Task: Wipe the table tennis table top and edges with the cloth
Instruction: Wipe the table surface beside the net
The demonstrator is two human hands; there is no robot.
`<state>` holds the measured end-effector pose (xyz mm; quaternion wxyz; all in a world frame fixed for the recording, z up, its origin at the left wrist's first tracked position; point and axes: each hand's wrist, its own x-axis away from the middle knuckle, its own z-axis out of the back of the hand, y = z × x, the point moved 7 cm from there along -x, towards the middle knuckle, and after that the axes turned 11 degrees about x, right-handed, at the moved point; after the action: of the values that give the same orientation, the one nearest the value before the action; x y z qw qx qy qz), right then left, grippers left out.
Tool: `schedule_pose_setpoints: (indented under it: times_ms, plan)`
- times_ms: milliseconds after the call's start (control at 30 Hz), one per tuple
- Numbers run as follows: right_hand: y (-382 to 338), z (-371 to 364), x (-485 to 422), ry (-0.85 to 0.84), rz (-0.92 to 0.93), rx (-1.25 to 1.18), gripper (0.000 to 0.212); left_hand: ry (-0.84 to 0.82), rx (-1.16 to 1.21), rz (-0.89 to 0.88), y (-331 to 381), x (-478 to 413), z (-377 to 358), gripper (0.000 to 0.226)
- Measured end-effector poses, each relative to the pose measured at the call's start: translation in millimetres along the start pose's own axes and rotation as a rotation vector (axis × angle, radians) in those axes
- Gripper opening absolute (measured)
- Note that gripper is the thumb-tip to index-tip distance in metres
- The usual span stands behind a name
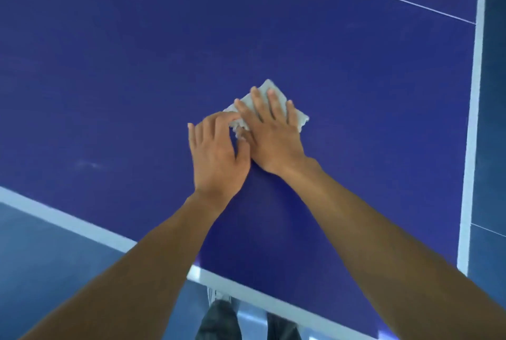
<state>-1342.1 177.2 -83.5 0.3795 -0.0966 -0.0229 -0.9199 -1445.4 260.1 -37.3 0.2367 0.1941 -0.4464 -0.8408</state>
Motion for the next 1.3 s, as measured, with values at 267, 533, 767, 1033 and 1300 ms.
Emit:
schedule_pose_setpoints:
  times_ms: [267, 533, 767, 1033, 1300]
  plan:
    - [91, -19, 132, -0.059, -0.558, -0.139, 0.060, 0.039, -0.358, 0.036, -55, 99, 113, 0.046]
    - [56, -19, 170, -0.055, -0.814, -0.124, 0.062, 0.034, -0.414, 0.111, -85, 119, 113, 0.049]
    - [-63, -42, 198, 0.006, 0.113, 0.087, 0.060, 0.082, -0.467, 0.110, -90, 120, 111, 0.046]
    - [140, -23, 217, -0.060, -1.001, -0.209, 0.065, 0.115, -0.481, 0.053, -87, 120, 111, 0.044]
    - [-87, -35, 172, 0.020, -0.150, 0.041, 0.063, 0.099, -0.489, 0.052, -90, 118, 110, 0.043]
